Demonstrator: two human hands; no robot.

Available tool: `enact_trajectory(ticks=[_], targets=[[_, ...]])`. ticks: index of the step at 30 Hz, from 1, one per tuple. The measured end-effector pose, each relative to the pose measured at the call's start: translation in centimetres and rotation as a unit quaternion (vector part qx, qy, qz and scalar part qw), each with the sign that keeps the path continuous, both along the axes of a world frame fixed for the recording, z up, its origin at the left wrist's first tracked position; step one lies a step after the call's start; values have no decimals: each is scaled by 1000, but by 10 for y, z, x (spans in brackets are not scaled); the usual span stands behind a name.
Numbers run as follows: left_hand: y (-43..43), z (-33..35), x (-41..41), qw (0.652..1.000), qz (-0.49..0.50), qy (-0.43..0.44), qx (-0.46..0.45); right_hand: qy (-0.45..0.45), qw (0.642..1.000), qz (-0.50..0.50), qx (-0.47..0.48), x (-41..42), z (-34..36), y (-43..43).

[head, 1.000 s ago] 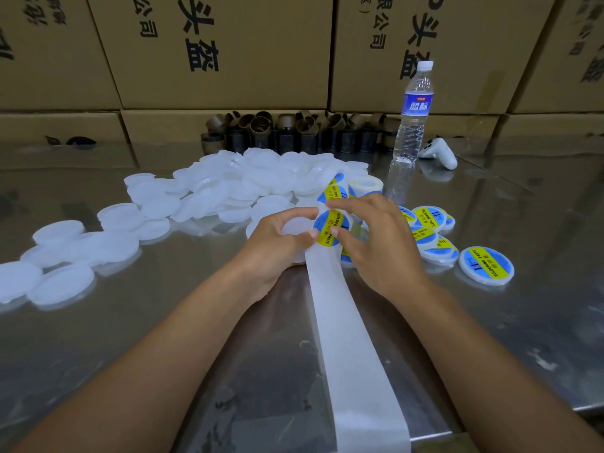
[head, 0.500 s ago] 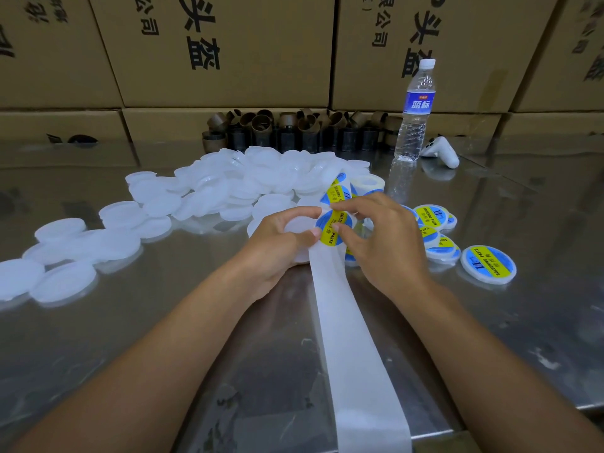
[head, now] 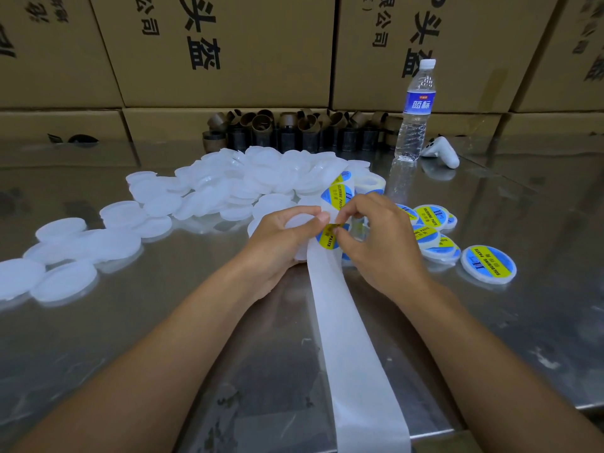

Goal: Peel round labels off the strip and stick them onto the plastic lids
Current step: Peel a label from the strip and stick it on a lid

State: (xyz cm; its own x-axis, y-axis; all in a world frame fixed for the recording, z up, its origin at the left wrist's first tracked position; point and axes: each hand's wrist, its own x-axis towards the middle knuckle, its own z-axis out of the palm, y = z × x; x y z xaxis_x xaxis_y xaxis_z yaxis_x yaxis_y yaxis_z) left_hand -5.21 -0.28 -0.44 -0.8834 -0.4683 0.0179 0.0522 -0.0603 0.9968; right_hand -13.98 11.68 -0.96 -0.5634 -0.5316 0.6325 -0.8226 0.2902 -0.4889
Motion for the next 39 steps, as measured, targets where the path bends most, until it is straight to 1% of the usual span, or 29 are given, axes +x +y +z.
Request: enact_trajectory(ticks=[3,5,9,11,14,16,18,19,22,25,27,29,33,39], targets=[[1,1,-1,1000,-3,4,4,-19,999,24,11,1,0,0],[0,1,-1,1000,22,-4,6,-34,999,35,18,3,-1,0],[-2,-1,-5,997,67,-16,21,-80,996,0,37,8,1,0],[-2,-2,-6,997,75,-17,19,-115,993,-3,10,10,4,-1],[-3,-4,-7,995,90,-18,25,-143,988,-3,-64,12,9,-1],[-3,-4,-7,994,105,-17,21,-192,970,8,-152,11,14,-1],[-4,-4,-7,993,120,-14,9,-252,937,35,-239,9,19,1],[-4,-4,-7,991,132,-10,6,-283,922,49,-260,7,21,2],[-9,-3,-7,985,168,23,21,-363,884,110,-275,2,22,3],[-11,0,-7,979,194,52,32,-384,874,143,-262,0,21,4],[-10,3,-7,979,177,75,67,-390,869,154,-261,0,21,4],[-9,6,-7,980,137,89,111,-388,869,160,-260,0,21,4],[-6,8,-5,982,58,71,167,-370,880,167,-246,2,21,2],[-3,9,-2,982,-9,57,182,-345,895,188,-213,6,21,2]])
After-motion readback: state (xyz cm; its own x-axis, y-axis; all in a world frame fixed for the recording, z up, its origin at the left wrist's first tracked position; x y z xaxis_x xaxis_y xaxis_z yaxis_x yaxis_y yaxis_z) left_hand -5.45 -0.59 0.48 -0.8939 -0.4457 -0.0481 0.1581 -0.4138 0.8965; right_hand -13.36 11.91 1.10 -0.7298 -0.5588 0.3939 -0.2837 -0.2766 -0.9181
